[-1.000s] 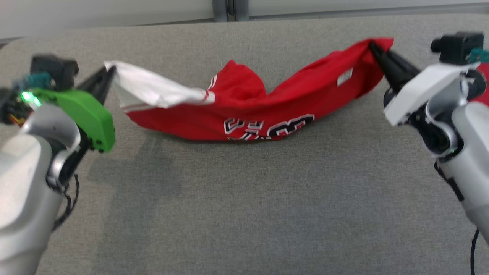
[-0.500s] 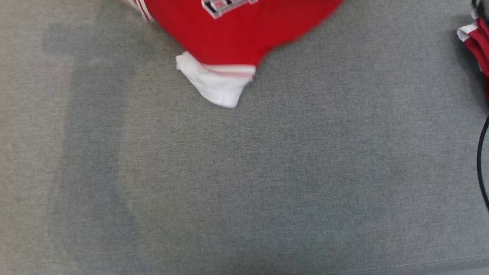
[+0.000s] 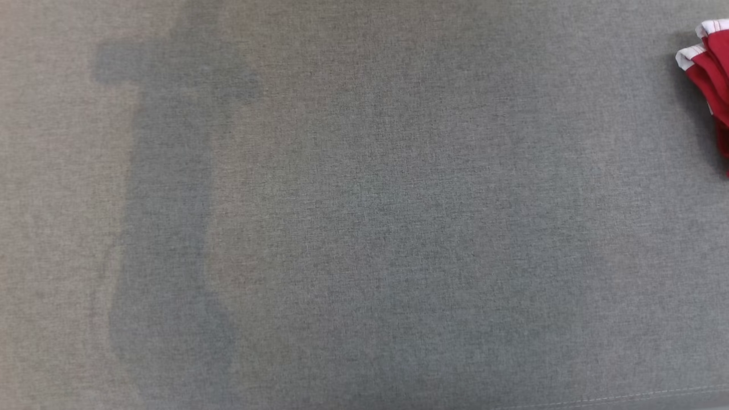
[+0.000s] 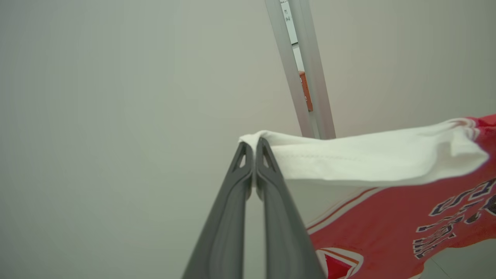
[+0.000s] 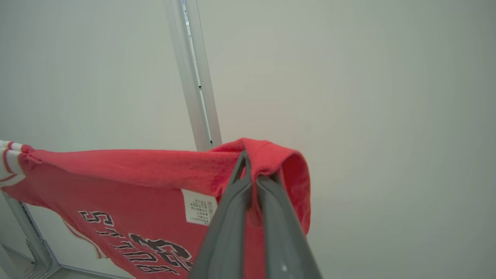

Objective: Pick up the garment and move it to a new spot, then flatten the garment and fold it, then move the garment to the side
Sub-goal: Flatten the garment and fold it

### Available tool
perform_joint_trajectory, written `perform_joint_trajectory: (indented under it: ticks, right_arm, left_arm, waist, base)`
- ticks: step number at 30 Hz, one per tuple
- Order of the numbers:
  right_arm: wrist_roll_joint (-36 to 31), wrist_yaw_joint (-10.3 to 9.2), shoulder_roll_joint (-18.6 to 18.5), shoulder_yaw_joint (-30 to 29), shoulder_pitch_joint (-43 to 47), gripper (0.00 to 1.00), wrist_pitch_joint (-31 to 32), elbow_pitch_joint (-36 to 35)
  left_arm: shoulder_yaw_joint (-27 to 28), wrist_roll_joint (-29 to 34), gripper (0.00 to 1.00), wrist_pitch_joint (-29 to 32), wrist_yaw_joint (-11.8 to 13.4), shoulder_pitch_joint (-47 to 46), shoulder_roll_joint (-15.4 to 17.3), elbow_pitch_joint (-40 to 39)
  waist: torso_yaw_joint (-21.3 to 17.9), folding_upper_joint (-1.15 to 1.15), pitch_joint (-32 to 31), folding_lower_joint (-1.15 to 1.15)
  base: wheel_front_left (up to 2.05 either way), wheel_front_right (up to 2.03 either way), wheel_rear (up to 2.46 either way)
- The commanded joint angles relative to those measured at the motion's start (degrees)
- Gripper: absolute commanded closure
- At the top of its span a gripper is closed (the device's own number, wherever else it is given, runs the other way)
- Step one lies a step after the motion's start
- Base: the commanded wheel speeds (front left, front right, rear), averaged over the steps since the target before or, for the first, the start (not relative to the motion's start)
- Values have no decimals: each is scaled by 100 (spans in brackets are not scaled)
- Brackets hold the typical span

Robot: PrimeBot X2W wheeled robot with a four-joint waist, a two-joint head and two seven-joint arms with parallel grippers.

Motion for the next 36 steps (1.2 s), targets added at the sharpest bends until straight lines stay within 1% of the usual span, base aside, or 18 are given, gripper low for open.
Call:
perform_joint_trajectory:
  ticks: [1, 3, 6, 11, 13, 17, 18, 22, 27, 31, 36]
  right_arm:
    - [52, -3, -23, 111, 161, 100, 44, 68]
    - [138, -3, -64, 335, 365, 100, 121, 122]
    - [330, -3, -131, 854, 865, 100, 338, 20]
    - [764, -3, -325, 1586, 1718, 100, 573, -350]
    - [955, -3, -425, 1889, 2065, 100, 722, -532]
    - [1331, -3, -669, 2388, 2725, 100, 832, -911]
    - [1567, -3, -779, 2659, 3121, 100, 979, -1089]
    - [1833, -3, -1016, 3116, 3767, 100, 1053, -1418]
    - [2099, -3, -1282, 3551, 4425, 100, 1257, -1744]
    - [2262, -3, -1636, 3745, 4802, 100, 1718, -2093]
    - [2328, -4, -2098, 3846, 5156, 100, 2241, -2555]
  left_arm:
    - [-87, -97, 100, -31, -1, 187, -9, 56]
    - [-312, -311, 100, 43, -2, 418, 4, 124]
    - [-794, -635, 100, 227, -2, 953, 73, 45]
    - [-1507, -1186, 100, 594, -1, 1855, 340, -374]
    - [-1766, -1449, 100, 797, -1, 2207, 498, -623]
    - [-2249, -2014, 100, 1264, -1, 2986, 809, -1182]
    - [-2489, -2261, 100, 1513, -2, 3384, 1025, -1529]
    - [-2904, -2698, 100, 2038, -2, 4100, 1420, -2180]
    - [-3208, -3186, 100, 2781, 9, 4817, 1961, -2983]
    - [-3392, -3597, 100, 3435, 191, 5273, 2459, -3833]
    - [-3579, -4214, 100, 4171, 583, 5804, 3056, -5035]
  waist:
    - [59, 0, -97, 0]
    - [98, 0, -195, 0]
    - [165, 0, -413, 0]
    - [236, 0, -825, 0]
    - [260, 0, -1011, 0]
    - [298, 0, -1441, 0]
    - [299, 0, -1684, 0]
    - [277, 0, -2130, 0]
    - [231, 0, -2529, 0]
    - [201, 0, -2669, 0]
    - [166, 0, -2711, 0]
  base:
    - [0, 0, 0]
    - [0, 0, 0]
    - [0, 0, 0]
    - [0, 0, 0]
    - [0, 0, 0]
    - [0, 0, 0]
    - [0, 0, 0]
    - [0, 0, 0]
    - [0, 0, 0]
    - [0, 0, 0]
    - [0, 0, 0]
